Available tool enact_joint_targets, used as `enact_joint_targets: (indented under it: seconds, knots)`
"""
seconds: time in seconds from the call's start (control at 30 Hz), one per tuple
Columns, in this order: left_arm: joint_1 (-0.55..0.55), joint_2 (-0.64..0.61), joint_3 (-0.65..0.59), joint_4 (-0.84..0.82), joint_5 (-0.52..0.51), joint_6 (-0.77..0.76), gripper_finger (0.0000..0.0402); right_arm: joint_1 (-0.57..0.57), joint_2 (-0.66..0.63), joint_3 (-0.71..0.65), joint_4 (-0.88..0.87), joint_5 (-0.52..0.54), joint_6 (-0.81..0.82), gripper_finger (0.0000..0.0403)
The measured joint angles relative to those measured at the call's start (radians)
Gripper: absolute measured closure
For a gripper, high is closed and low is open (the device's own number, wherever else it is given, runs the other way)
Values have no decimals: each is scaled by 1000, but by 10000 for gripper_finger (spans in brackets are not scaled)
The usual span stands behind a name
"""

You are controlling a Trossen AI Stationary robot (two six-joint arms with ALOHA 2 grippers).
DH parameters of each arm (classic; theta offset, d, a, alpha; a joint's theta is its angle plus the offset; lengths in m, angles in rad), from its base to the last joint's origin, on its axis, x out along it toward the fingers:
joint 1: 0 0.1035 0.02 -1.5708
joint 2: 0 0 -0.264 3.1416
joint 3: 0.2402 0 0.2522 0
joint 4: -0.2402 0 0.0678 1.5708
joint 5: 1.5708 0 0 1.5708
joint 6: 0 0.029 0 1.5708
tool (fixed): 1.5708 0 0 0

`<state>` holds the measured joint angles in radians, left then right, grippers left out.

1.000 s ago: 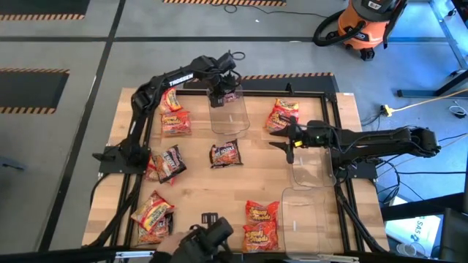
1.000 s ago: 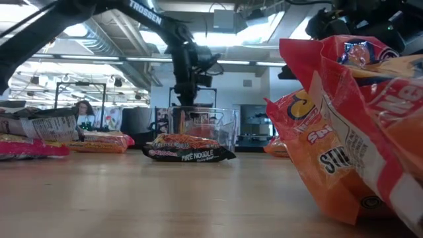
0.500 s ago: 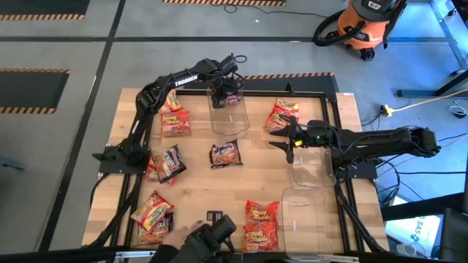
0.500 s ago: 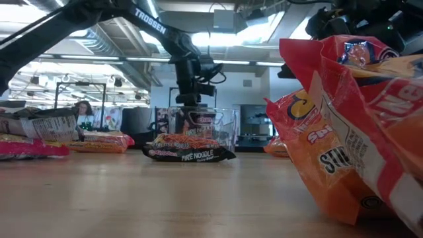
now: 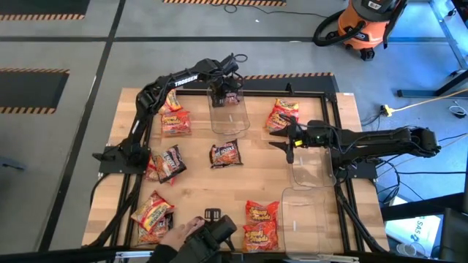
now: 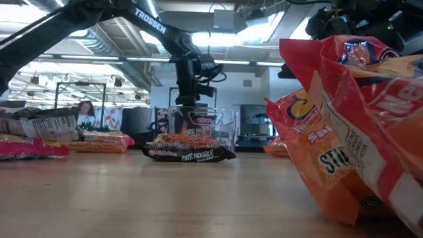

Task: Sort Maruchan noodles
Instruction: Put the black noodle pack into the top transparent bin

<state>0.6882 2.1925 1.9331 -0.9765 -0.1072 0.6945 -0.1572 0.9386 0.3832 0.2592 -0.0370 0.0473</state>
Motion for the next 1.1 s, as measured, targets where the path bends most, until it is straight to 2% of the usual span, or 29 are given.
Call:
enact_joint_targets:
  seconds: [0.1,0.43,0.73,0.9,1.1]
  knots:
    - [-3,0,0,-1,-41,0,247,0,0,0,0,0,0,240]
    - [-4,-5,0,-3,-37,-21,247,0,0,0,0,0,1,240]
    - [-4,-84,0,6,-28,-39,246,0,0,0,-1,-8,1,240]
    - [-10,-145,0,5,10,-101,246,0,0,0,0,-8,1,240]
    - [-44,-204,0,5,28,-261,246,0,0,0,0,-8,1,240]
